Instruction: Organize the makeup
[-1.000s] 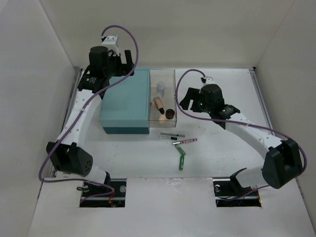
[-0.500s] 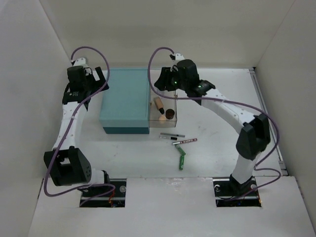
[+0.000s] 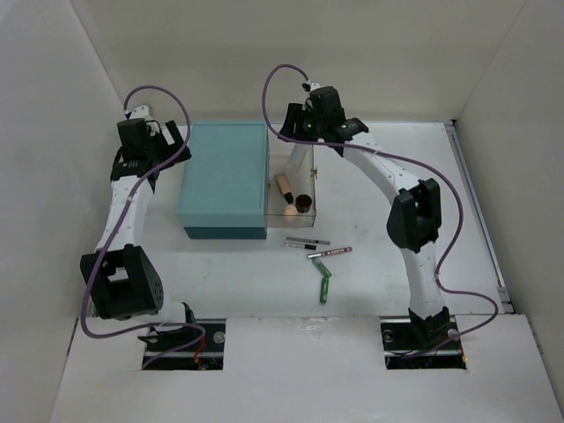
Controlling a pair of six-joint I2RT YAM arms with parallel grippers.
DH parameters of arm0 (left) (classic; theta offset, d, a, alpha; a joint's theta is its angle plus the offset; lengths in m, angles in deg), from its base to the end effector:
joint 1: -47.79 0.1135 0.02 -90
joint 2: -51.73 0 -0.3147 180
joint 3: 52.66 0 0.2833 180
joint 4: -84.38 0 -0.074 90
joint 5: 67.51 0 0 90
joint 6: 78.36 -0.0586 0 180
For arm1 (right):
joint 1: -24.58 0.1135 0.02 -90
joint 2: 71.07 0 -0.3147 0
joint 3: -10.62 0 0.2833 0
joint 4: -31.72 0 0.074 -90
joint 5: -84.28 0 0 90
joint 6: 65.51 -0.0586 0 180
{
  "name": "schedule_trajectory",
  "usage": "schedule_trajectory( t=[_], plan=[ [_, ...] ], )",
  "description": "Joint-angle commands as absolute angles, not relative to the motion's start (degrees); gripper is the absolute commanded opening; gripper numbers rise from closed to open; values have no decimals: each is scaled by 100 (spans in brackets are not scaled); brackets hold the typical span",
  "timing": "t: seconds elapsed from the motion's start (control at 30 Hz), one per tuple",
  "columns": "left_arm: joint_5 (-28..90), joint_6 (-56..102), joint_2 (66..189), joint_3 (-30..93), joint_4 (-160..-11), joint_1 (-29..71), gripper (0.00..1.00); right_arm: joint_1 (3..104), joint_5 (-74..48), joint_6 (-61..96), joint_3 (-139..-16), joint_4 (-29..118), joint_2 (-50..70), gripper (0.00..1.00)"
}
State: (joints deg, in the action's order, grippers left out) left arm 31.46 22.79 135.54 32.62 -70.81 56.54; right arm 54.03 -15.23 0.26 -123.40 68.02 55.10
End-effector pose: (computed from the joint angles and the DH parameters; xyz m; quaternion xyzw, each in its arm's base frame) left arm 0.3872 0.0504 0.3814 -0.1016 0.8279 -0.0768 0.5463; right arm 0.5197 0.3045 0.3435 -0.0814 0.8534 0.2938 0.4228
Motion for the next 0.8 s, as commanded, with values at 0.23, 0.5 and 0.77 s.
schedule_trajectory(
  t=[0.23, 0.5, 0.77],
  plan=[
    [3681, 2341, 14014, 3339, -7355, 5680, 72, 5345, -1749, 234, -12317, 6776, 4812, 63],
    [3892, 2341, 14427, 3410, -7408, 5644, 49, 5038, -1319, 173, -10350, 6197, 3451, 65],
    [3971, 2324, 14586, 3208, -7539, 5644, 30, 4704, -1223, -222, -8126, 5520, 2482, 58]
  ],
)
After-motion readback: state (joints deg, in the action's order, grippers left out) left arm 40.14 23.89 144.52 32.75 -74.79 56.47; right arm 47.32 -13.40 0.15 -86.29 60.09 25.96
